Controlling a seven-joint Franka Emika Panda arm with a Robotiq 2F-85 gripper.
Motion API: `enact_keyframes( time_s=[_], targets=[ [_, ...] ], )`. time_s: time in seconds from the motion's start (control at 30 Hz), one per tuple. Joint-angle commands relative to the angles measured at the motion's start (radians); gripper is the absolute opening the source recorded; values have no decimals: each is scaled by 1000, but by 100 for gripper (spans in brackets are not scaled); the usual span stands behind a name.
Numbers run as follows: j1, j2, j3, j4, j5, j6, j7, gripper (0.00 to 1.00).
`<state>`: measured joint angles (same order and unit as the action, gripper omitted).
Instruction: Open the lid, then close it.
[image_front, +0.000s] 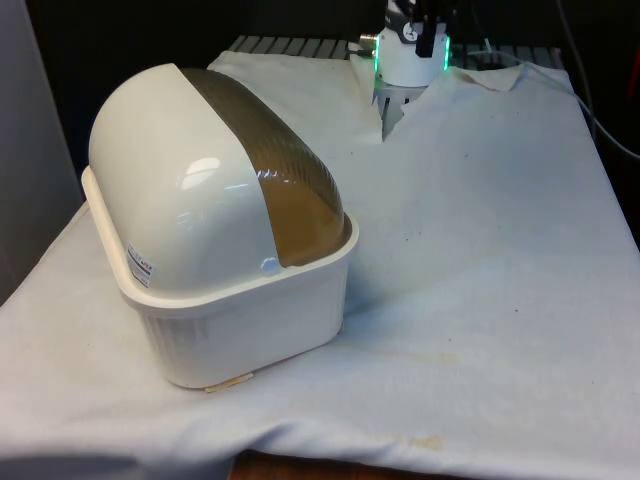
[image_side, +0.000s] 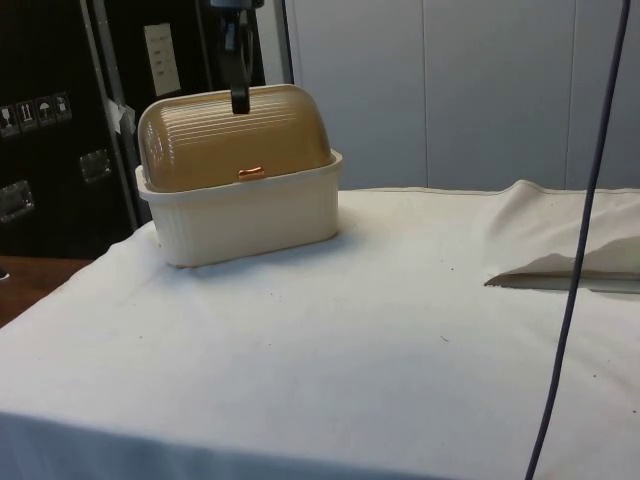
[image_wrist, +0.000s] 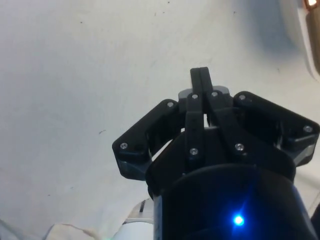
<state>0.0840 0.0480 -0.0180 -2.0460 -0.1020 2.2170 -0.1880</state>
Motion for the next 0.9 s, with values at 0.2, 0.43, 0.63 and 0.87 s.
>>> enact_keyframes(
  time_s=[0.2, 0.43, 0.63, 0.87],
  targets=[
    [1, -7, 2, -27, -65, 35, 6, 0],
    [1, -7, 4, -42, -114, 64, 10, 0],
    [0, -2, 5, -43, -133, 67, 3, 0],
    [1, -9, 6, -71, -221, 117, 26, 0]
  ],
)
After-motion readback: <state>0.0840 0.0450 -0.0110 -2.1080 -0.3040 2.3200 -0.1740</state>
